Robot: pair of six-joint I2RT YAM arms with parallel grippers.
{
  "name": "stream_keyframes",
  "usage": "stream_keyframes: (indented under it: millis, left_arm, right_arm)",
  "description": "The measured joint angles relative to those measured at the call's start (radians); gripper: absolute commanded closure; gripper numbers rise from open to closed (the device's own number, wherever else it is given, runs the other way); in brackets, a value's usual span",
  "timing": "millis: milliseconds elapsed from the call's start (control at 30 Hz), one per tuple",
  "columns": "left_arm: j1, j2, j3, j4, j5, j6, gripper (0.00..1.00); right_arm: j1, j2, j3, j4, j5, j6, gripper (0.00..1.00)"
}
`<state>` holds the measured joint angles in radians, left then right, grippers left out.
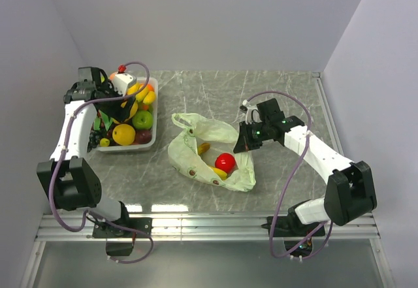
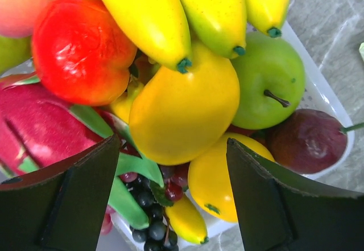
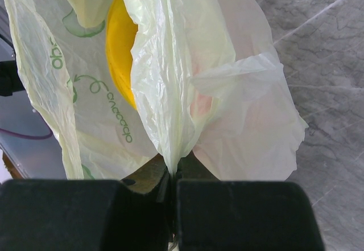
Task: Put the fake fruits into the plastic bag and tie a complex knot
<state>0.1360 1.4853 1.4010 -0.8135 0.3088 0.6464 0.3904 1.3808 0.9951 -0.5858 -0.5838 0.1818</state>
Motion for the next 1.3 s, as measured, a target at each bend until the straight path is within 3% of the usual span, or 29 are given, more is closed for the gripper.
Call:
stream_keyframes:
  millis: [633,1067,1300]
  left_arm:
    - [0.000,0.070,0.000,0.012,0.000,0.031,0.28]
    - [0.040,0.041,0.000,-0.010,0.008,0.050,0.56]
    - [0.082,-0.007,0.012,-0.031,0.008,0.057,0.58]
  right_arm:
    - [0.000,0.018,0.008,-0.010,-0.002,-0.002,1.00]
    - [0.000,0.029,0.020,-0.014,-0.003,-0.005,1.00]
    - [0.000,0.030,0.020,-0.013,-0.006,-0.005,1.00]
